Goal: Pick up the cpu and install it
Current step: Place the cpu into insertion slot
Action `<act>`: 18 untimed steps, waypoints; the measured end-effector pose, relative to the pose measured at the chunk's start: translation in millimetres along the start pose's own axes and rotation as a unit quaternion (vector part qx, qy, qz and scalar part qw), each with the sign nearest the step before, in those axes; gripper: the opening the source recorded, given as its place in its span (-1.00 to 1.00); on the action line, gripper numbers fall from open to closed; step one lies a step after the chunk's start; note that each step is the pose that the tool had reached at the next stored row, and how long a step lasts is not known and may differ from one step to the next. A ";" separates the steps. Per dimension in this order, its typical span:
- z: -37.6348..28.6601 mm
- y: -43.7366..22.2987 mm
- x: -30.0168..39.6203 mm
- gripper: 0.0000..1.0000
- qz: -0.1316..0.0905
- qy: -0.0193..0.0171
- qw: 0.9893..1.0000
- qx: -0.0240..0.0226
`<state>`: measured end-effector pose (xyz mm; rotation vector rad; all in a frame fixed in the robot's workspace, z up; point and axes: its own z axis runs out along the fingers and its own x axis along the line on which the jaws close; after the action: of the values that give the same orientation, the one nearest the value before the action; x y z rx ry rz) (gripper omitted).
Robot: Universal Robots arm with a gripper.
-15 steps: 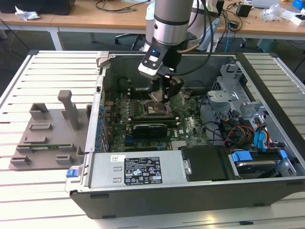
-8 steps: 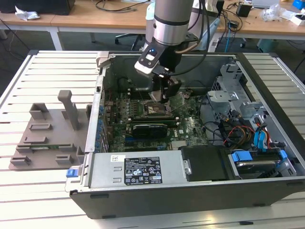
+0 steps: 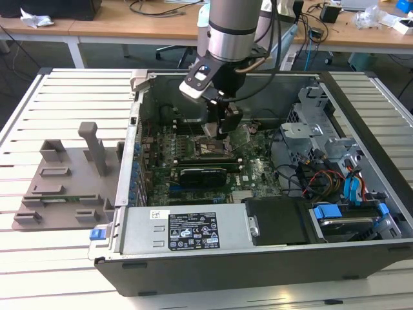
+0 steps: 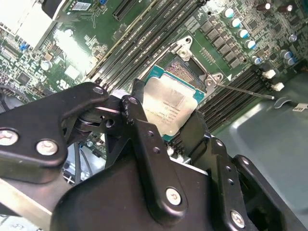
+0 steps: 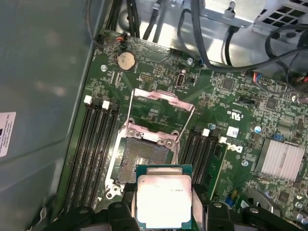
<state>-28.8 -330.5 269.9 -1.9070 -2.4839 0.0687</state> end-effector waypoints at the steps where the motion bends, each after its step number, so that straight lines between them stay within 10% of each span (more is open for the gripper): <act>1: 0.0 0.0 0.0 0.09 0.004 0.000 1.000 0.000; 9: 0.3 0.0 0.0 0.09 0.045 0.002 0.999 0.001; 18: 0.7 0.0 0.0 0.09 0.100 0.004 0.995 0.002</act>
<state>-28.8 -330.4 269.2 -2.1433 -2.2773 0.0668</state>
